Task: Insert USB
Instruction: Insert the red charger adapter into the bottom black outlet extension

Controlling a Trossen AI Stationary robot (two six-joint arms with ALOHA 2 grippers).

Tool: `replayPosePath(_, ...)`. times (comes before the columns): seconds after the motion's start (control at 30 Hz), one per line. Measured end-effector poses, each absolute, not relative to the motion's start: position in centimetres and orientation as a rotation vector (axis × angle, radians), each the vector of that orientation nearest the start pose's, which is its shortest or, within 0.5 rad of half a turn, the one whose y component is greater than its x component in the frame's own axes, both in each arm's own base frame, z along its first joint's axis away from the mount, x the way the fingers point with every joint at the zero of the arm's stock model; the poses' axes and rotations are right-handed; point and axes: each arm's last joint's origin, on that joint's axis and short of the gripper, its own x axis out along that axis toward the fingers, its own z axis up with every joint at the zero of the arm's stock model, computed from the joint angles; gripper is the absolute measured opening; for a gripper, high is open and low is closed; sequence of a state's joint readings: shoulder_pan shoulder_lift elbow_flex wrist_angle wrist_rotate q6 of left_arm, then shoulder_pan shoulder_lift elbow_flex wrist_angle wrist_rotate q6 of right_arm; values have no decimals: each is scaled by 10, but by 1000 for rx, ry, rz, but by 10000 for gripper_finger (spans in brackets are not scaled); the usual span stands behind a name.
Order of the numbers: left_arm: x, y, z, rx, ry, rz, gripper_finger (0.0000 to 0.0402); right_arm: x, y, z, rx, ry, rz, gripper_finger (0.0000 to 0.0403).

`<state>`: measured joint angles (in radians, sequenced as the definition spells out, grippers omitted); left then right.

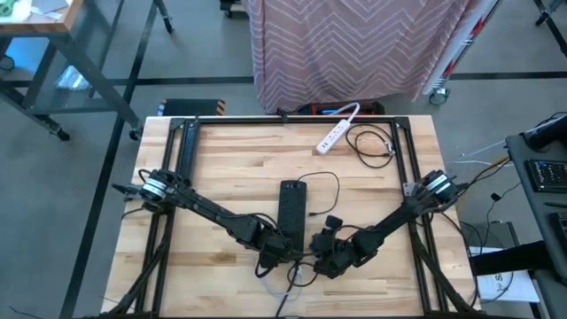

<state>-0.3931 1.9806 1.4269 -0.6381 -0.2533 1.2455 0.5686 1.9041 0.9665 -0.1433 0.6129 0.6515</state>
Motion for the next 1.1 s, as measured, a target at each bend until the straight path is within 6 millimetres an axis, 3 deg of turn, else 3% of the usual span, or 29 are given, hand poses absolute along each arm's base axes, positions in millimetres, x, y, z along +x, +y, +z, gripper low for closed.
replayPosePath(0.53, 372, -147, 174, 1465, 959, -853, 135, 322, 160, 112, -36, 741, -238, 96)
replayPosePath(1.1, 363, -145, 171, 1301, 1092, -836, 148, 339, 145, 118, -106, 693, -200, 78)
